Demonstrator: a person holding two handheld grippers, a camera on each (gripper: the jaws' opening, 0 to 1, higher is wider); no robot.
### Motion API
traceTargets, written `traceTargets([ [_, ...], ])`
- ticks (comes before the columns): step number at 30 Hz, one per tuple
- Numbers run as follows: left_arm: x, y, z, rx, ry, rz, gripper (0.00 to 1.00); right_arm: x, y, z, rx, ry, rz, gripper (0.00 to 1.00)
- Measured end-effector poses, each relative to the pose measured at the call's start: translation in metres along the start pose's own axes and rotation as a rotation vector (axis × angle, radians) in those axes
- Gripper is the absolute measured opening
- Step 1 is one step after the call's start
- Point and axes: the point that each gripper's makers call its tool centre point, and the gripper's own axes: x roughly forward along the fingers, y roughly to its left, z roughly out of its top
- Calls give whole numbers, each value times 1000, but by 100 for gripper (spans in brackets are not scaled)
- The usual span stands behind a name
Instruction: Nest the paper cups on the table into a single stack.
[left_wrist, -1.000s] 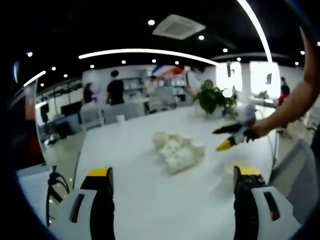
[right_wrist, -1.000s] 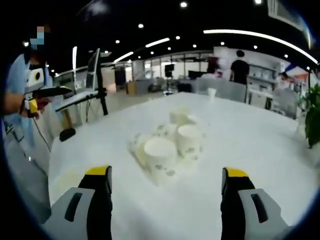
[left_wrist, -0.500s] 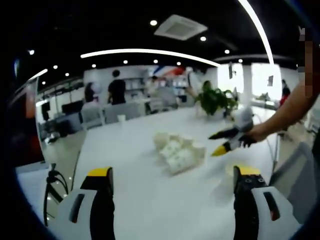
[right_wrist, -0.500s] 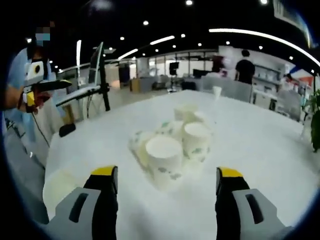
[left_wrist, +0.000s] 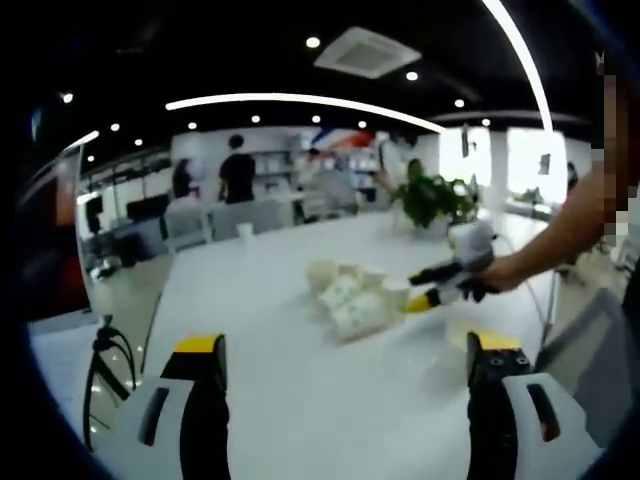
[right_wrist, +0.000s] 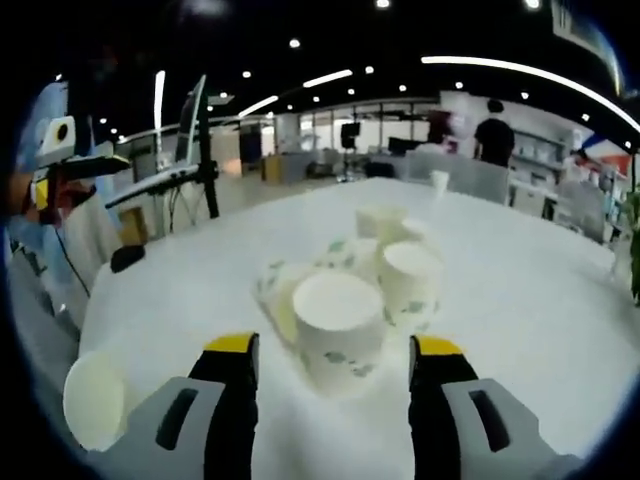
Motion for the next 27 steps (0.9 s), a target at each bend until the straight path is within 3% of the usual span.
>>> traceTargets([
  [17,-17,8,-2,0,18,33,97,20,-7,-15,20,20,4,47],
  [21,-18,7,-1,1,14,36,97,19,-7,-18,2,31,0,39],
  [27,-19,8,-1,1,16,38,96,18,-14,-19,8,31,-14,38],
])
